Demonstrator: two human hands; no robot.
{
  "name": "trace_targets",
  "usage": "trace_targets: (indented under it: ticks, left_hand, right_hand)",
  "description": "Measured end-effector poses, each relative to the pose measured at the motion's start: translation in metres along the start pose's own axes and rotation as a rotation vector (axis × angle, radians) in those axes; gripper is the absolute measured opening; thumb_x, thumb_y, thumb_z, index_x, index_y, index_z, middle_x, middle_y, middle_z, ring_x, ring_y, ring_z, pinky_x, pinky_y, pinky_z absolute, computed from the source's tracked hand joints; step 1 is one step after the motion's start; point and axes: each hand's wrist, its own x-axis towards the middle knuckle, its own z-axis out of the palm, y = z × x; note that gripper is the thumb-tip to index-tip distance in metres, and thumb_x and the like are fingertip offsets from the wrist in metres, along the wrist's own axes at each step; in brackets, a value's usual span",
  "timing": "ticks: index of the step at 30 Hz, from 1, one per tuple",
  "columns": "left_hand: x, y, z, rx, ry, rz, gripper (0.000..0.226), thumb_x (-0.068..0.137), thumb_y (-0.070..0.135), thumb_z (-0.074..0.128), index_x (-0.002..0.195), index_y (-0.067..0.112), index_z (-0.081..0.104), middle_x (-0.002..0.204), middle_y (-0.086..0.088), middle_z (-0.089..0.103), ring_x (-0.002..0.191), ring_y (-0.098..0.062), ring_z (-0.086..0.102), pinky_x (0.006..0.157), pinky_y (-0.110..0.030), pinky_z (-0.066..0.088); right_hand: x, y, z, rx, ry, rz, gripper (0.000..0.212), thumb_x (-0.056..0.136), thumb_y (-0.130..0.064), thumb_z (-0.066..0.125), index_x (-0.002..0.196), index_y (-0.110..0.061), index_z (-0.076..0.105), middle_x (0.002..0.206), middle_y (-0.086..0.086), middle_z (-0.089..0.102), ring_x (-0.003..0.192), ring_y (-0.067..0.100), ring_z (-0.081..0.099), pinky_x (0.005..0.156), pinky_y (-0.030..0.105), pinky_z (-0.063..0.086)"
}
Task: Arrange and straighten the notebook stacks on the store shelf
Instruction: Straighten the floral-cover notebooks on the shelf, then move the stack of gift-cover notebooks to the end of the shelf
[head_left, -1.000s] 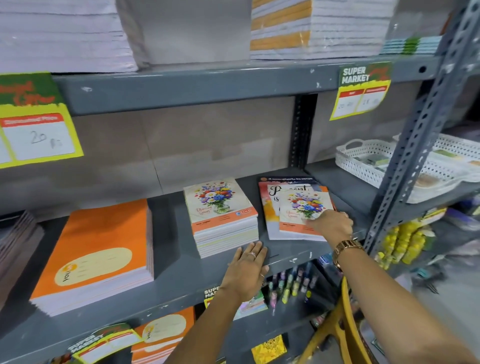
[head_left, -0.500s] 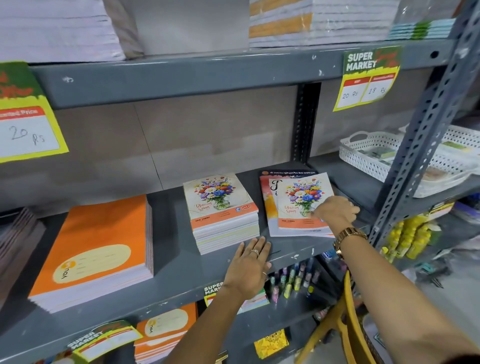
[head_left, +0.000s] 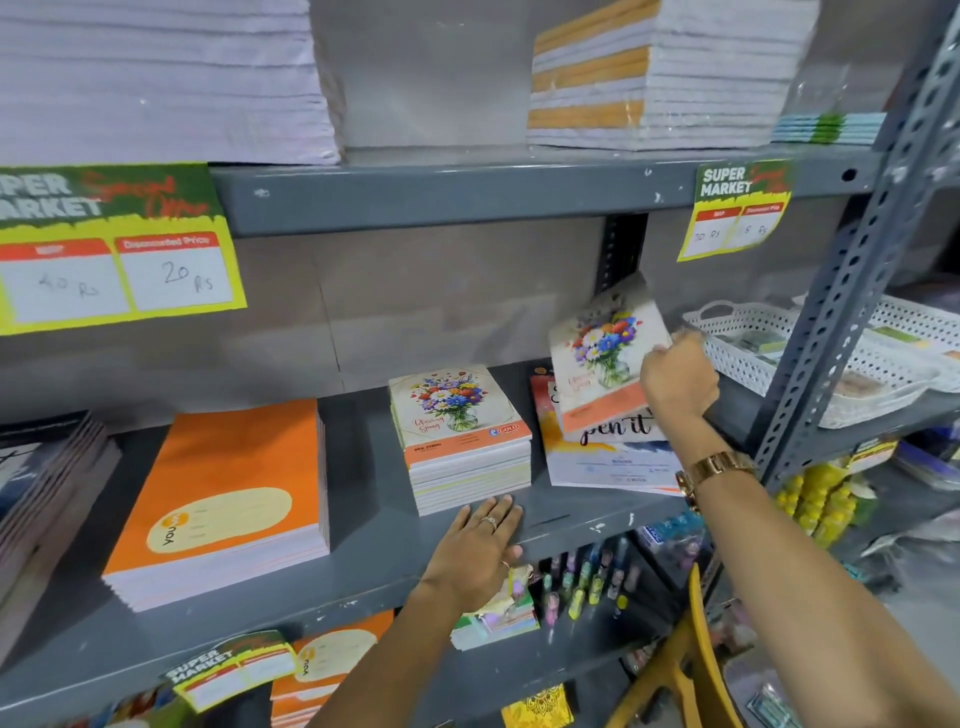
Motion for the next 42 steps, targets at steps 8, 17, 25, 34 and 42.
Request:
trace_targets:
  ticks: [8, 17, 25, 34, 42]
  left_hand:
    - [-0.044, -0.033, -0.006, -0.003, 0.030, -0.080, 0.053, 0.101, 0.034, 0.022, 0.149, 0.019, 0.006, 0.160, 0.000, 0.002, 0.147, -0.016, -0.001, 0.122, -0.035, 0.000]
    - [-0.061, -0.043, -0.002, -0.012, 0.060, -0.114, 0.051, 0.101, 0.031, 0.020, 0.149, 0.026, 0.004, 0.160, 0.004, -0.001, 0.147, -0.015, -0.004, 0.120, -0.035, -0.006]
    - [-0.060, -0.037, -0.005, -0.033, 0.045, -0.147, 0.052, 0.101, 0.034, 0.022, 0.149, 0.023, 0.008, 0.160, 0.002, 0.002, 0.147, -0.016, -0.002, 0.120, -0.035, -0.004]
    - [-0.020, -0.004, -0.015, -0.120, 0.097, -0.174, 0.047, 0.100, 0.033, 0.027, 0.143, 0.015, 0.027, 0.153, -0.007, 0.030, 0.140, -0.024, 0.027, 0.116, -0.035, 0.022]
    - [0.033, 0.051, -0.023, -0.169, 0.080, -0.165, 0.046, 0.100, 0.031, 0.026, 0.143, 0.012, 0.025, 0.145, -0.012, 0.039, 0.126, -0.033, 0.044, 0.095, -0.044, 0.044]
  right_hand:
    - [-0.033, -0.044, 0.054, 0.214, -0.443, 0.125, 0.031, 0.089, -0.010, 0.049, 0.114, 0.005, 0.059, 0.122, 0.024, 0.061, 0.113, 0.036, 0.057, 0.082, 0.034, 0.044]
    - [-0.081, -0.052, 0.101, 0.018, -0.495, 0.011, 0.030, 0.089, -0.017, 0.055, 0.110, 0.003, 0.061, 0.119, 0.024, 0.063, 0.109, 0.037, 0.060, 0.087, 0.036, 0.049]
    - [-0.081, -0.048, 0.095, -0.262, -0.325, -0.276, 0.035, 0.089, -0.024, 0.059, 0.111, 0.002, 0.059, 0.119, 0.023, 0.060, 0.114, 0.037, 0.052, 0.091, 0.041, 0.047]
    - [-0.032, 0.021, 0.050, -0.332, -0.291, -0.105, 0.028, 0.086, -0.010, 0.057, 0.110, 0.005, 0.060, 0.120, 0.025, 0.060, 0.115, 0.040, 0.052, 0.093, 0.044, 0.049]
    - [-0.004, 0.102, 0.022, -0.402, -0.395, 0.062, 0.037, 0.088, -0.028, 0.056, 0.111, 0.000, 0.060, 0.120, 0.022, 0.057, 0.116, 0.040, 0.050, 0.093, 0.041, 0.047]
